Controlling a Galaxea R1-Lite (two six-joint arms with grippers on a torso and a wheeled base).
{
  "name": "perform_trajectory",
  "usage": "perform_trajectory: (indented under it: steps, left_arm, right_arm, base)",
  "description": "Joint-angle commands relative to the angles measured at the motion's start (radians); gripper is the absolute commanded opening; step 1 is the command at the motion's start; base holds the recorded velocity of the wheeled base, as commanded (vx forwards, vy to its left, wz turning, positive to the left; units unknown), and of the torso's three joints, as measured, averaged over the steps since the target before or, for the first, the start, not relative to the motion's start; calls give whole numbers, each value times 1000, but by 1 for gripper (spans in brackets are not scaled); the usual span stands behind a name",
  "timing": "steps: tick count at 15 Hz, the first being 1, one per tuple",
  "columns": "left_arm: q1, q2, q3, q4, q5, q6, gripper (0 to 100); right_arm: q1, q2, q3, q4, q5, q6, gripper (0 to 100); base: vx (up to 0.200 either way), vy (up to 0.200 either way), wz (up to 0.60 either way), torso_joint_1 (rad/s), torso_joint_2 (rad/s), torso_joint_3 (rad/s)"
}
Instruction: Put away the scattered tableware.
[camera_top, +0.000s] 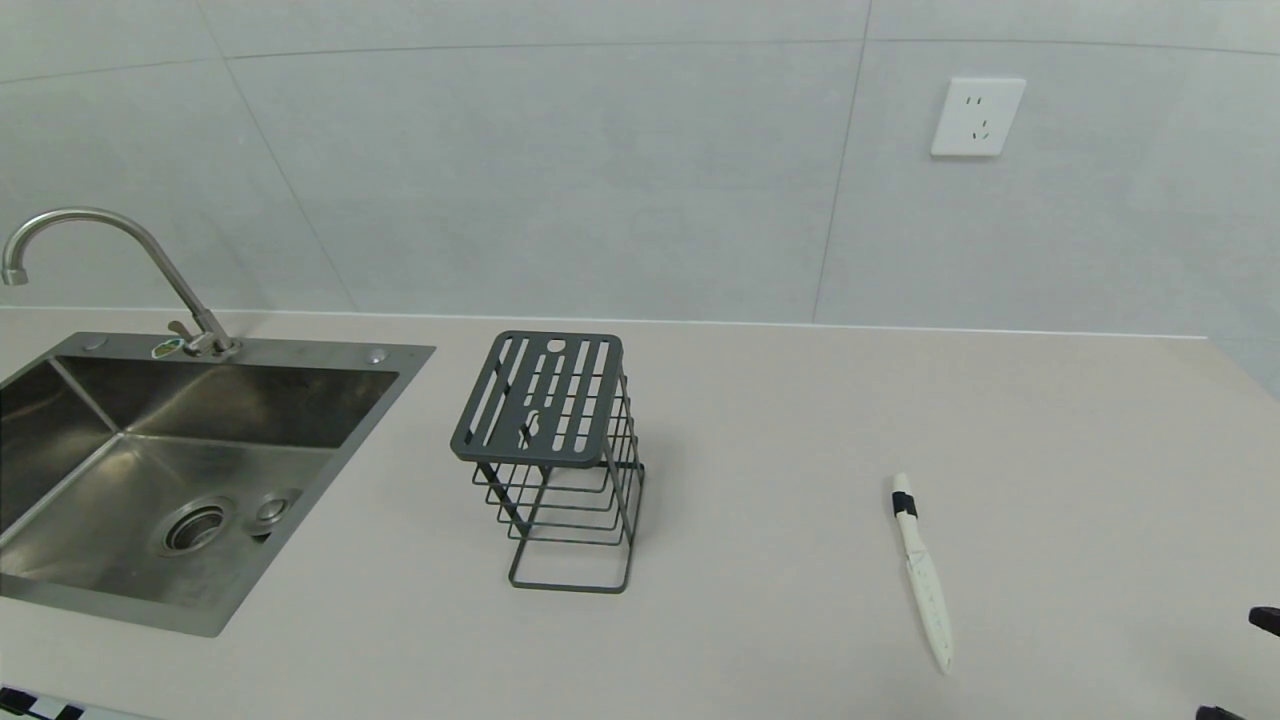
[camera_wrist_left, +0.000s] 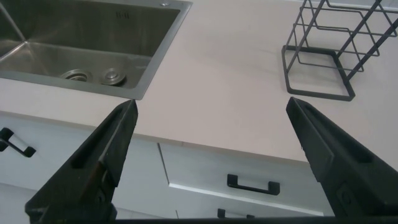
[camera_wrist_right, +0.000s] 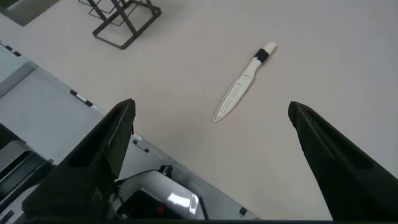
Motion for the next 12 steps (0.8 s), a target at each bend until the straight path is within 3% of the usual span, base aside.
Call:
perform_trajectory:
  steps: [1,3,6,10,12]
  left_arm:
    - [0,1,0,0,1,0,100]
    - [0,1,0,0,1,0,100]
    - [0,1,0,0,1,0,100]
    - [0,1,0,0,1,0,100]
    - [0,1,0,0,0,0,100]
  right_arm:
    - [38,208,-67,2,-45,0,100]
    - [61,317,-104,-1,-138,-5,100]
    - [205,417,-225,10,-298,-9,100]
    - [372,539,-267,25,-434,-14,100]
    - [395,588,-270,24,-447,-14,100]
  base:
    - [0,0,0,0,0,0]
    - [0,0,0,0,0,0]
    - [0,0,0,0,0,0]
    - [0,0,0,0,0,0]
    - [0,0,0,0,0,0]
